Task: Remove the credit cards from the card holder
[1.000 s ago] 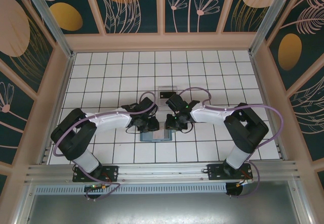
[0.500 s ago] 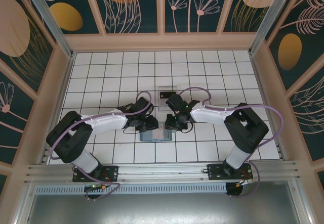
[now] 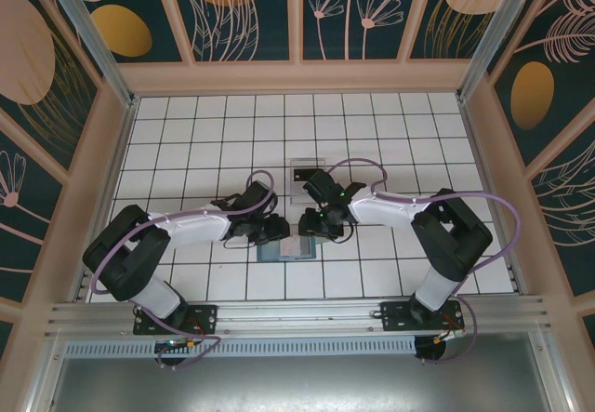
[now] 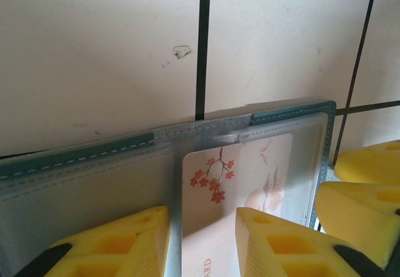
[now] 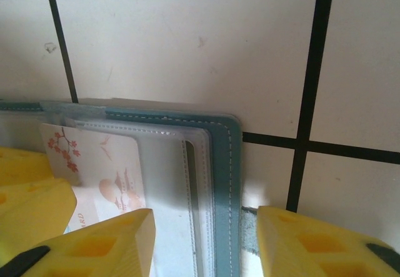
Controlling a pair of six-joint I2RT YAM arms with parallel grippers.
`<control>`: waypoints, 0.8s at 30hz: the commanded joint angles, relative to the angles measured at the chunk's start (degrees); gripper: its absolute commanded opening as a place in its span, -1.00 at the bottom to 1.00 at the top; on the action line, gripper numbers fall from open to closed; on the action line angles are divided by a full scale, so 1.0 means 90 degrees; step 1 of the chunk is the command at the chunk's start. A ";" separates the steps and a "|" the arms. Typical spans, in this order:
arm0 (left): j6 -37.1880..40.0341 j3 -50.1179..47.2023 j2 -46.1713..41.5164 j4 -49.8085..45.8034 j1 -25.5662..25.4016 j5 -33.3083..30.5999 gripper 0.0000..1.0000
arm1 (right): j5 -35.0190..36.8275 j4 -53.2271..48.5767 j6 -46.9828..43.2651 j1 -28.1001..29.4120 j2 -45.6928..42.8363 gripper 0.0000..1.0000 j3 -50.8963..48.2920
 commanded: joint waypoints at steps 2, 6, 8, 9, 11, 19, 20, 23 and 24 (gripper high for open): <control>-0.0040 -0.0147 -0.0133 0.0139 0.0063 0.0125 -0.30 | 0.0133 -0.0191 0.0035 0.0084 0.0297 -0.01 0.0250; -0.0104 -0.0328 -0.0191 0.0397 0.0133 0.0261 -0.29 | 0.0133 -0.0202 0.0036 0.0125 0.0456 0.00 0.0290; -0.0110 -0.0418 -0.0217 0.0508 0.0150 0.0321 -0.28 | 0.0157 -0.0223 0.0044 0.0142 0.0511 0.00 0.0313; -0.0104 -0.0440 -0.0214 0.0529 0.0154 0.0334 -0.27 | 0.0170 -0.0241 0.0052 0.0143 0.0521 0.00 0.0315; -0.0105 -0.0507 -0.0227 0.0631 0.0165 0.0406 -0.26 | 0.0208 -0.0287 0.0054 0.0153 0.0553 0.00 0.0334; -0.0167 -0.0853 -0.0363 0.1364 0.0233 0.0895 -0.29 | 0.0229 -0.0379 0.0067 0.0153 0.0662 -0.05 0.0381; -0.0158 -0.0875 -0.0413 0.1432 0.0237 0.0928 -0.30 | 0.0228 -0.0396 0.0078 0.0155 0.0675 -0.06 0.0395; -0.0118 -0.0925 -0.0514 0.1558 0.0245 0.1006 -0.32 | 0.0230 -0.0437 0.0076 0.0163 0.0693 -0.08 0.0449; -0.0092 -0.0929 -0.0519 0.1577 0.0259 0.1024 -0.34 | 0.0230 -0.0445 0.0074 0.0168 0.0705 -0.09 0.0467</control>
